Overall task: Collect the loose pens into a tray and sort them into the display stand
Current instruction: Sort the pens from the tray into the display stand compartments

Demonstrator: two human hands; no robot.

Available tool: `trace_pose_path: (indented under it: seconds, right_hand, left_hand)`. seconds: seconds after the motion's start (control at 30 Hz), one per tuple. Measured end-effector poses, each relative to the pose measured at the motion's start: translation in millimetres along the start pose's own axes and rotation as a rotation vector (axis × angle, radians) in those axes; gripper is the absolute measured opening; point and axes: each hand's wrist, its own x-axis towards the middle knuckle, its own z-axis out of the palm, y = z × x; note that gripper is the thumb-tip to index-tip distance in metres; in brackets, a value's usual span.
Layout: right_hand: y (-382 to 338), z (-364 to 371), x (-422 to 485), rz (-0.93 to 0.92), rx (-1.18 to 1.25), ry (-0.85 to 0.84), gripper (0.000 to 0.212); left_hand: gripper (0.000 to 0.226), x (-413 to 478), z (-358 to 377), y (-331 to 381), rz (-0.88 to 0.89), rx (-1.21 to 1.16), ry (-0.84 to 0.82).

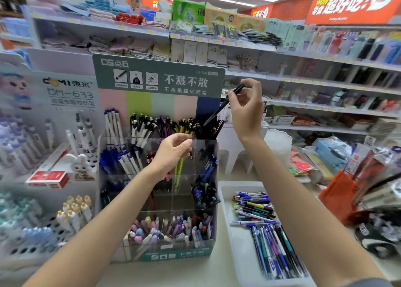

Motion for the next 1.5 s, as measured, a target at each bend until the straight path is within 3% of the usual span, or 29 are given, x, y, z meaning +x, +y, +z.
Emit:
trace_pose_path:
  seconds: [0.1, 0.33, 0.53, 0.73, 1.0, 1.1, 1.23, 1.3, 1.4, 1.5]
  right_hand:
    - [6.3, 6.5, 1.3, -0.06, -0.072, -0.031, 0.027]
    - [49.8, 23.4, -31.6, -0.081, -0.348, -0.366, 0.013]
    - [57.4, -10.6, -40.2, 0.018, -0.228, -0.22, 0.021]
    - [94.9, -79.8, -65.6, 0.112, -0.269, -0.263, 0.018]
    - [181.1, -203.0, -129.0, 0.437, -0.394, -0.658, 0.014]
    - [220.0, -238.1, -169.2, 0.456, -0.496, -0.832, 0.018]
    - [253.3, -263.9, -214.6, 0.385, -0.55, -0.891, 0.036]
    - [259.6, -270.7, -233.5, 0.4, -0.514, -0.931, 0.044]
    - [264.6, -279.9, -254.1, 0.371, -0.451, -0.943, 0.045]
    - [268.0, -282.1, -259.2, 0.39, -0.333, -0.865, 0.041]
  left_hand:
    - [0.01, -0.6, -4.2, 1.0, -0.02, -0.023, -0.015]
    - [0.013, -8.6, -7.3, 0.9, -0.05, 0.005, -0.007]
    - [0.009, -13.6, 13.1, 2.9, -0.059, 0.056, -0.019]
    - [0.008, -22.9, 81.6, -3.0, -0.098, 0.128, -0.1]
    - [0.015, -47.6, 199.0, -70.8, -0.276, 0.205, -0.157]
    - [0.008, -61.2, 238.7, -113.8, -0.383, 0.243, -0.131]
    - [0.005, -78.3, 276.2, -172.0, -0.493, 0.424, -0.01]
    - [0.029, -88.4, 286.1, -194.3, -0.645, 0.578, -0.033]
    - [0.099, -102.8, 299.0, -216.4, -0.855, 0.817, -0.122]
    - [0.11, -108.4, 313.9, -227.6, -0.854, 0.845, -0.066]
